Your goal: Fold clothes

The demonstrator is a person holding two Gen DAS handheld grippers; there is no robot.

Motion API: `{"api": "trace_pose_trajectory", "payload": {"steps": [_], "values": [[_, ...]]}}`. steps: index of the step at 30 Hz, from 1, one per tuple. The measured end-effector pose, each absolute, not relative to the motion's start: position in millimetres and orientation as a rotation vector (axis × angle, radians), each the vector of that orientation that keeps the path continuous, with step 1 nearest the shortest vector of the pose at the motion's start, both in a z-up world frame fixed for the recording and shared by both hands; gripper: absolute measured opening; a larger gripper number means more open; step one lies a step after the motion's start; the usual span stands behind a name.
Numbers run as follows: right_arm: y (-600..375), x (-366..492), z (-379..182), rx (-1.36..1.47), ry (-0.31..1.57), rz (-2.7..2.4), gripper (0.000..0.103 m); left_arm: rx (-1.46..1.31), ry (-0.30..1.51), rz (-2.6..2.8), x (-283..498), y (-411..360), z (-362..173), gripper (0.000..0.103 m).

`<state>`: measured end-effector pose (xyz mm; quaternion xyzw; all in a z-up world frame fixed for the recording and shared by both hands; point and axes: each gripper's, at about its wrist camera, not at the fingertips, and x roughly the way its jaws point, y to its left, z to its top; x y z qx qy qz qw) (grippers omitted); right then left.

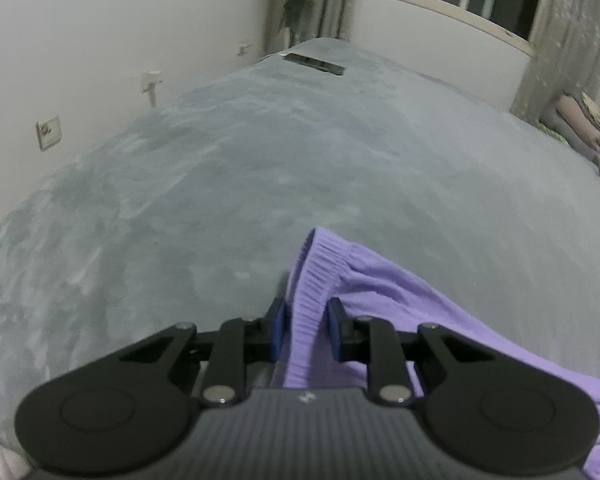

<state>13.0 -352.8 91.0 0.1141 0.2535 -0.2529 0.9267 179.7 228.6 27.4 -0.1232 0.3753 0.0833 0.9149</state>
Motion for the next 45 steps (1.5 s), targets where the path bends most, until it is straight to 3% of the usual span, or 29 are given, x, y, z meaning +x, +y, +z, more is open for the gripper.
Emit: {"api": "trace_pose_trajectory", "payload": {"steps": [9,12,14,16,22,24,25,29,36,45], "values": [[-323,-25,114,0.054,0.507,-0.523,0.005,-0.336,0.741,0.175,176,245,35,0.019],[-303,-14,115,-0.123,0.453,-0.564,0.018,-0.325,0.731,0.172,177,243,37,0.019],[-300,7,108,-0.146,0.469,-0.464,0.034,-0.320,0.724,0.170,177,242,38,0.019],[-307,37,87,-0.056,0.556,-0.308,0.036,-0.335,0.719,0.169,176,244,38,0.019],[-302,105,19,-0.046,0.739,-0.163,0.030,-0.347,0.698,0.169,174,246,43,0.019],[-299,112,15,-0.056,0.726,-0.160,0.018,-0.337,0.694,0.171,174,246,43,0.019],[-299,114,14,-0.065,0.726,-0.169,0.005,-0.336,0.692,0.175,174,246,44,0.019],[-319,104,29,0.000,0.672,-0.259,0.004,-0.360,0.670,0.186,170,250,51,0.019],[-355,52,98,0.367,0.366,-0.314,0.003,-0.360,0.608,0.162,161,247,72,0.019],[-343,65,113,0.294,0.313,-0.395,0.003,-0.360,0.582,0.155,170,248,74,0.019]]}}
